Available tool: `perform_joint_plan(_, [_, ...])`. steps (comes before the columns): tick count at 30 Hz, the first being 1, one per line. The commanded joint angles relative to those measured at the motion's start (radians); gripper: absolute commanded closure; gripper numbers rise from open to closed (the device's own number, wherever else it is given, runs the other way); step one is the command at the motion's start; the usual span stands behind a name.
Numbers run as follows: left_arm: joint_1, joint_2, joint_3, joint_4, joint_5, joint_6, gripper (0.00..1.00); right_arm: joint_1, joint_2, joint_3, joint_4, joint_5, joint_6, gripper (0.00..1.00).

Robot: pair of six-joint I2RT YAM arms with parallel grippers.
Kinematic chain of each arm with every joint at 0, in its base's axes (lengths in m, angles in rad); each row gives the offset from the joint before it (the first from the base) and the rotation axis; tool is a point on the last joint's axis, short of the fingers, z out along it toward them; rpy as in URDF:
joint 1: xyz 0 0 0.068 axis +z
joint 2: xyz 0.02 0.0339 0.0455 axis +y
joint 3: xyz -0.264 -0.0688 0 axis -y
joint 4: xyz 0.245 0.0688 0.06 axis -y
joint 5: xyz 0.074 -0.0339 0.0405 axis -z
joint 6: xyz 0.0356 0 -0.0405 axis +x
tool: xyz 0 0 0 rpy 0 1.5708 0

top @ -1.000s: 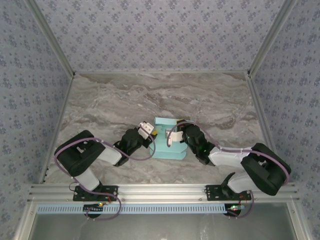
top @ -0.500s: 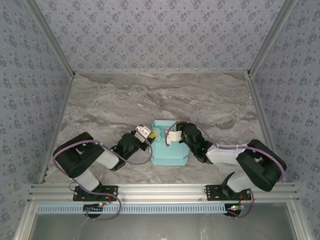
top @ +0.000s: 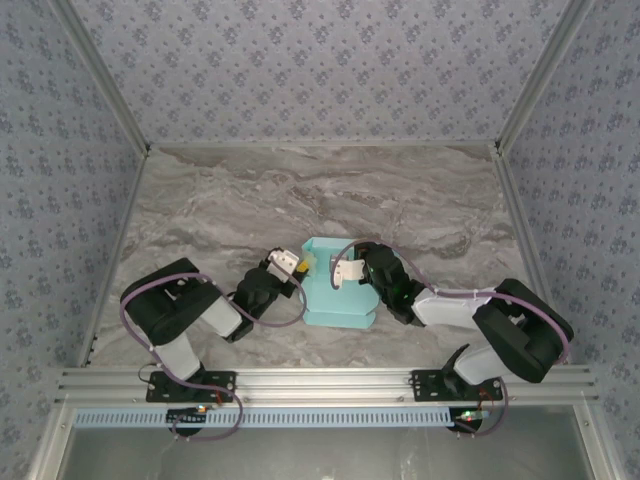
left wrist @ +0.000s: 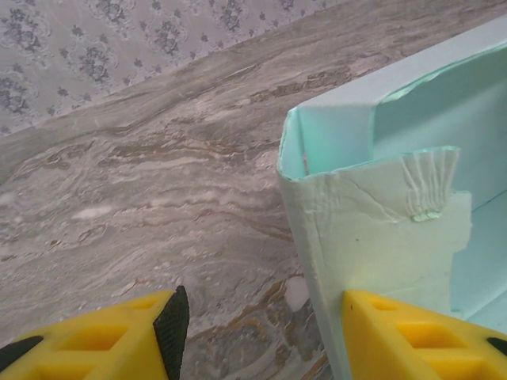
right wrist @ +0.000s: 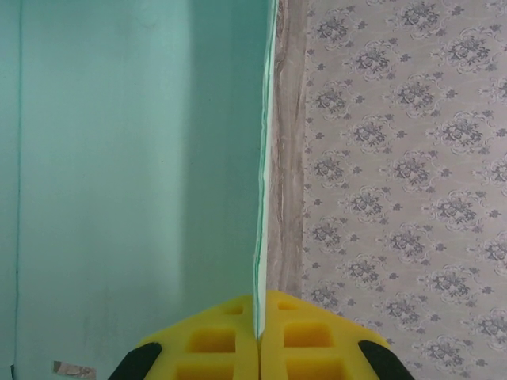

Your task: Fold the paper box

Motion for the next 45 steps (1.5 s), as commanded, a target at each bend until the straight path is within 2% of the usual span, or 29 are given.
perform_joint_plan(1, [-0.002,-0.053,-0.020,0.060,-0.032,0.011,0.44,0.000,0.018,0.012,-0.077,-0.045,0.019,0.98])
perform_joint_plan(9, [-0.001,-0.053,-0.057,0.085,-0.034,0.023,0.42,-0.005,0.017,0.015,-0.083,-0.037,0.024,0.98])
perform_joint_plan(13, [-0.002,-0.063,-0.098,0.120,-0.073,0.020,0.41,-0.008,0.015,0.016,-0.088,-0.034,0.024,0.98])
perform_joint_plan(20, [0.018,-0.159,-0.141,0.055,-0.053,0.033,0.39,-0.009,0.012,0.016,-0.083,-0.029,0.019,0.98])
perform_joint_plan(21, [0.032,-0.166,-0.140,0.041,-0.039,0.020,0.24,-0.008,0.010,0.016,-0.082,-0.029,0.018,0.98])
perform_joint_plan(22, [0.054,-0.170,-0.134,0.027,-0.016,0.000,0.22,-0.008,0.009,0.014,-0.077,-0.029,0.018,0.98])
perform_joint_plan(26, [0.122,-0.143,-0.074,-0.025,0.158,-0.042,0.21,-0.004,0.004,0.010,-0.071,-0.031,0.013,0.98])
perform_joint_plan(31, [0.124,-0.030,0.017,-0.022,0.345,-0.060,0.21,0.001,-0.008,0.008,-0.072,-0.029,0.009,0.98])
perform_joint_plan(34, [0.123,0.056,0.055,0.024,0.384,-0.100,0.24,0.004,-0.019,0.008,-0.074,-0.028,0.009,0.98])
perform_joint_plan(39, [0.095,0.108,0.081,0.070,0.388,-0.131,0.32,0.011,-0.023,0.011,-0.079,-0.019,0.005,0.99])
perform_joint_plan(45, [0.043,0.087,0.095,0.025,0.270,-0.128,0.30,0.032,-0.023,0.038,-0.077,0.069,0.042,1.00])
